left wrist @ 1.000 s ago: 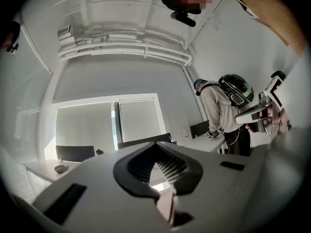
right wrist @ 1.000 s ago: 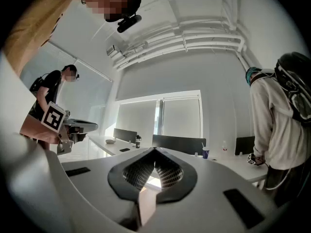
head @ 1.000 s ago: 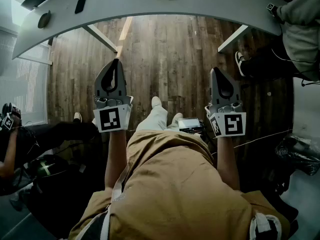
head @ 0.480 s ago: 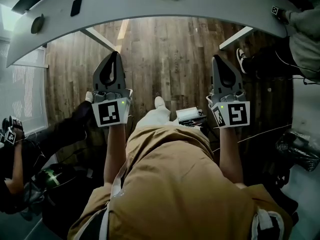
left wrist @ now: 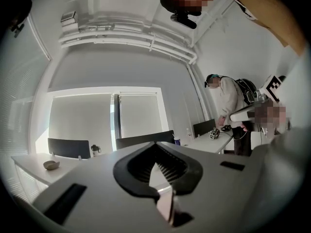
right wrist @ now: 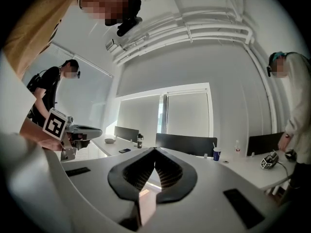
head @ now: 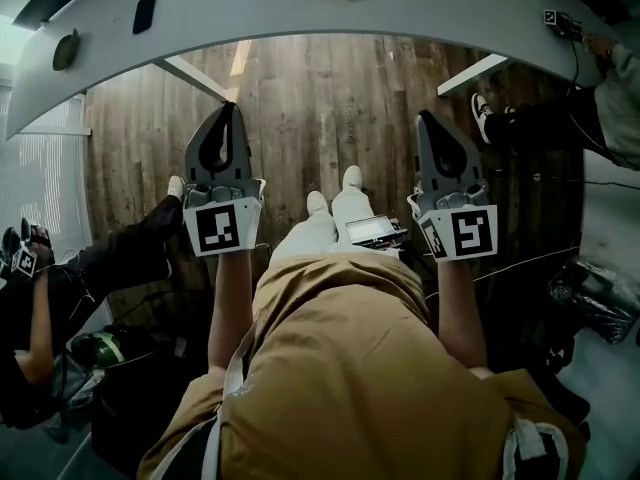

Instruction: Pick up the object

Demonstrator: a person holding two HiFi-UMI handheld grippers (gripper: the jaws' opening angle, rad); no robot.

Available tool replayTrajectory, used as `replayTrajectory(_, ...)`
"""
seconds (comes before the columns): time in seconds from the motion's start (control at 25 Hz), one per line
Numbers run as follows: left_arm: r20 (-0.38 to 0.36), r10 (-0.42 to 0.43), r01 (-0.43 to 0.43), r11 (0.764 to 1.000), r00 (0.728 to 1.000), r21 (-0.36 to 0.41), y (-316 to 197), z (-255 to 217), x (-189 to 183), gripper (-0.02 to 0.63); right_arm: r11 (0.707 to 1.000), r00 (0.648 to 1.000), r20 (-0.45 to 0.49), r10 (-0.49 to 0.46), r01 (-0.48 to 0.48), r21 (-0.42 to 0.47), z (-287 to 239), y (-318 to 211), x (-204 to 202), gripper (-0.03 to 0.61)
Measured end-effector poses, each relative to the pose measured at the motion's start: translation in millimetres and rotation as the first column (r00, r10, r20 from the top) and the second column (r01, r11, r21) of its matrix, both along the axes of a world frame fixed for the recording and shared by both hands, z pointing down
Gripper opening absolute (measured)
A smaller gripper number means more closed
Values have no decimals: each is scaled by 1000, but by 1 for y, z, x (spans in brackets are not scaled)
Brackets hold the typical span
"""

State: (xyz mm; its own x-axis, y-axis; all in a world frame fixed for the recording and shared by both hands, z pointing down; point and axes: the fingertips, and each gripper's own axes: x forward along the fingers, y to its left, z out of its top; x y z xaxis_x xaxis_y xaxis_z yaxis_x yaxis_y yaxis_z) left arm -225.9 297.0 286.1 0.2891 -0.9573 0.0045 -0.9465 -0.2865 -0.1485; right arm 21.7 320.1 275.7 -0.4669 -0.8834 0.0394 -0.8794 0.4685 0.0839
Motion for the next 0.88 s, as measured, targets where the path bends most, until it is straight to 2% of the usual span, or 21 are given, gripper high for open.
replayTrajectory(0.12, 12, 8, -8, 1000, 1000, 13, -14, 0, 7, 9, 1000, 1000, 3, -6, 6, 5, 3, -20, 6, 8)
replayTrajectory(0.36, -4, -58, 58, 998, 998, 15, -44, -4, 18, 9, 999, 999, 19, -40, 40, 6, 5, -59, 21, 8)
replayTrajectory(0.6, 10, -45, 45, 999, 999, 3, -72, -2, 45, 9, 999, 999, 41, -36, 36, 17, 3, -94, 45, 8)
replayTrajectory(0.88, 17, -40, 40, 999, 999, -12, -90, 2, 61, 9, 1000, 998, 68, -11, 11, 2, 4, -109, 68, 8)
